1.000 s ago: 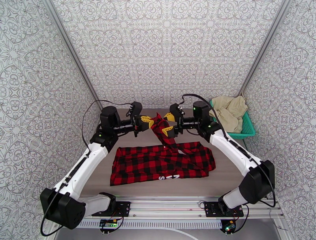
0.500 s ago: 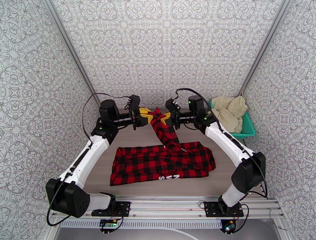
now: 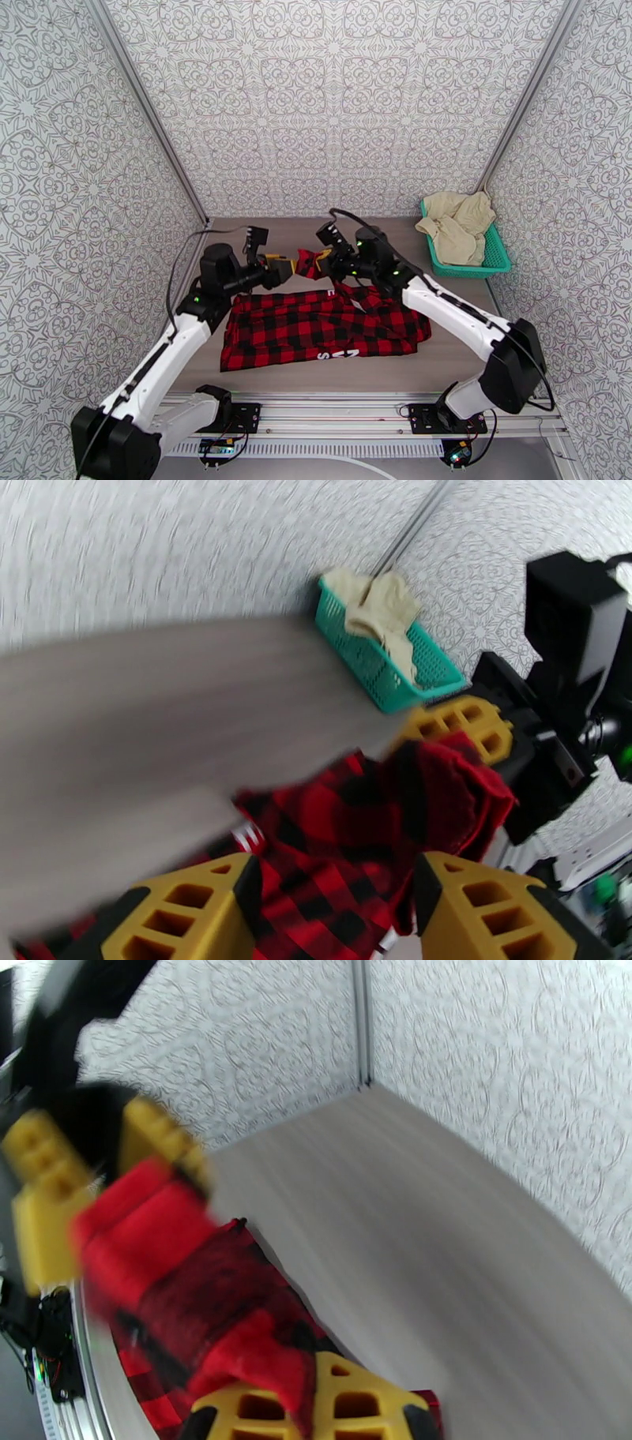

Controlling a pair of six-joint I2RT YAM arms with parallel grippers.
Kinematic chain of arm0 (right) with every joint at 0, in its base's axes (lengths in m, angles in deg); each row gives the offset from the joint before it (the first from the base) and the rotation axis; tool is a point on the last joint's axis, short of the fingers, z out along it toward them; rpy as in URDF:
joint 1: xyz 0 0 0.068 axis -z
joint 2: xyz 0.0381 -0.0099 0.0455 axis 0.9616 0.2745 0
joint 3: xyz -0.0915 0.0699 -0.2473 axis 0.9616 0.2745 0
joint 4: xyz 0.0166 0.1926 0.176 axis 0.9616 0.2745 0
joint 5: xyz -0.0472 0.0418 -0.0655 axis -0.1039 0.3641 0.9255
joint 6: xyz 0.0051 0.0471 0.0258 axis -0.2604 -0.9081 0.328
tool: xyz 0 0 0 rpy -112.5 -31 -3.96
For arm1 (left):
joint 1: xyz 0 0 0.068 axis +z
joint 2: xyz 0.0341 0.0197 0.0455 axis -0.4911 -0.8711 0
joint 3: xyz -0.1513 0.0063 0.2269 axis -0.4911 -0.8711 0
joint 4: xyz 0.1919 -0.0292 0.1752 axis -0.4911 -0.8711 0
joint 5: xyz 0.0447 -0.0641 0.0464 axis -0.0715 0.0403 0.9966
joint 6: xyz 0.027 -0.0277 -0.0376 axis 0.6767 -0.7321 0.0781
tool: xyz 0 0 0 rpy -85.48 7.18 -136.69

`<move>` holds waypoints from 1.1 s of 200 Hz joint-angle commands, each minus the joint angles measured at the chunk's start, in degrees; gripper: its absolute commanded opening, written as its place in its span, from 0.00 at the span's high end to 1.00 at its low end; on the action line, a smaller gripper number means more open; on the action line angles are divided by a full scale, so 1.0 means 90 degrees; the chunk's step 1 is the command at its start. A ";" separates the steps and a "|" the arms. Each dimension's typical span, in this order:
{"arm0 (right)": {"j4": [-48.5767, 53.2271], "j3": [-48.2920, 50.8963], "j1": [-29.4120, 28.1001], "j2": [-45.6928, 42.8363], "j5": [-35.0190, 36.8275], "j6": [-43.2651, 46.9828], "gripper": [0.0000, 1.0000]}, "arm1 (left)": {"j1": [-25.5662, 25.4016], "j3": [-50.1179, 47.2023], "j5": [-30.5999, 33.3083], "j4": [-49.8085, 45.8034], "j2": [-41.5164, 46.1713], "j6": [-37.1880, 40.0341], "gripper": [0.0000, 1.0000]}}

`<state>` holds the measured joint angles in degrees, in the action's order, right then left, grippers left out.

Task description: Fold and stack the mixed laundry pile

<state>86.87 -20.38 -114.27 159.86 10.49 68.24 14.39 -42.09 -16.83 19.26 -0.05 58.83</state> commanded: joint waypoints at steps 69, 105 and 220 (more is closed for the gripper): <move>-0.0143 -0.0549 -0.0418 0.0993 0.0346 -0.0359 1.00 | 0.0576 -0.0435 0.0238 -0.0752 0.0408 -0.1544 0.30; -0.0154 -0.0555 -0.0580 0.1095 0.0489 -0.0302 1.00 | 0.0527 -0.0528 0.0625 -0.1115 0.0344 -0.2379 0.27; -0.0160 -0.0659 -0.0918 0.1515 0.0735 -0.0262 1.00 | 0.0243 -0.0441 0.0889 -0.0560 -0.0372 -0.2598 0.73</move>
<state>86.65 -24.27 -121.66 172.29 16.52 65.90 16.37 -47.27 -10.31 12.90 -2.91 34.37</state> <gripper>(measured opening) 0.059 0.429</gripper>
